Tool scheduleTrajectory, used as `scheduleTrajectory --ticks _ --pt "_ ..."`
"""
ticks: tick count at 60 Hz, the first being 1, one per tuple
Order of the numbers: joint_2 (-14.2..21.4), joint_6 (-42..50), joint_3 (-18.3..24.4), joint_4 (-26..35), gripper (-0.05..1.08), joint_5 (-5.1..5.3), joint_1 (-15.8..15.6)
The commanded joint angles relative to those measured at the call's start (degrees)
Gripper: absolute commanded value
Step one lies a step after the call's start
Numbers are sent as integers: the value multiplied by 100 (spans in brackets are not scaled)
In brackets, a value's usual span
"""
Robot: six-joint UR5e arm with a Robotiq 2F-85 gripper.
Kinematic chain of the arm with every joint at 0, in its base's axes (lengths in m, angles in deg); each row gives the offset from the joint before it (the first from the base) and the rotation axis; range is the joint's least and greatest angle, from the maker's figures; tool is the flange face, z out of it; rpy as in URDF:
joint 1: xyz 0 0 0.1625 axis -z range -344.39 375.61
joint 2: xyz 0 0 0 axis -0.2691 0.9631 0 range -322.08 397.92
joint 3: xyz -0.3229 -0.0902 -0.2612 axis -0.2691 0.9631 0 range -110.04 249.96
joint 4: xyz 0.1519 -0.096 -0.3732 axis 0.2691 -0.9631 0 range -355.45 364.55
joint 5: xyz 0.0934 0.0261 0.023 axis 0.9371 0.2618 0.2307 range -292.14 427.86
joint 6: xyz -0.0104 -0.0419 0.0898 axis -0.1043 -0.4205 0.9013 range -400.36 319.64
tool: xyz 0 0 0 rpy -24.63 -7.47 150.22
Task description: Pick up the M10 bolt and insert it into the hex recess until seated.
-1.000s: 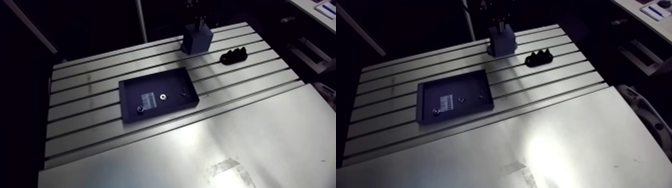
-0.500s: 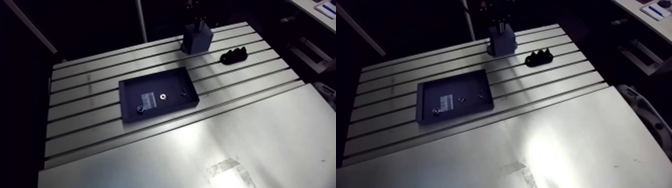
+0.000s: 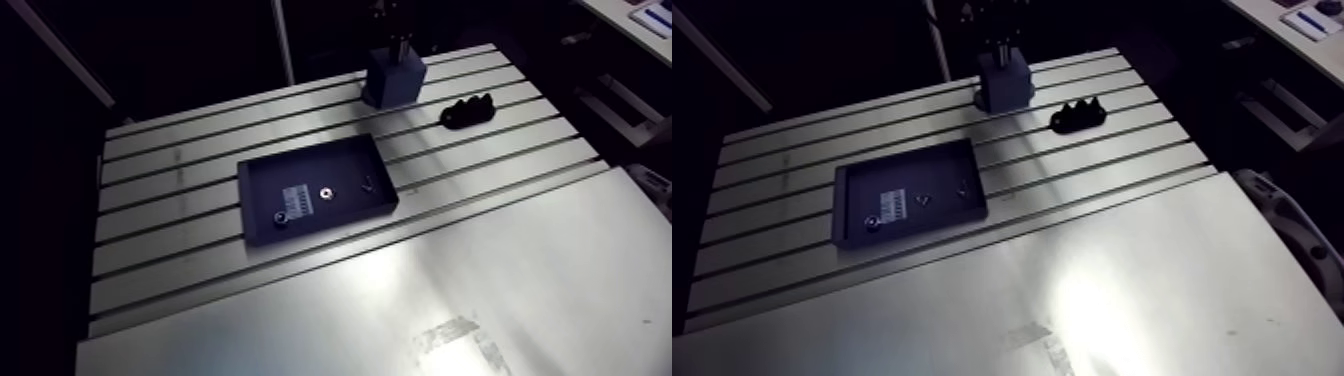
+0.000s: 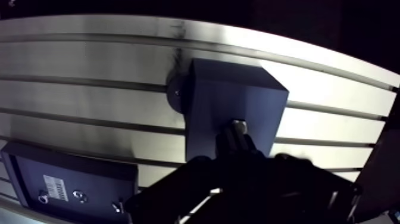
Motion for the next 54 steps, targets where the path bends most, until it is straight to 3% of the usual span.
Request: scheduleTrajectory --ticks 1,54 --pt "1 -4 -4 0 104 -2 0" --pt "-8 -4 -12 0 104 -2 0"
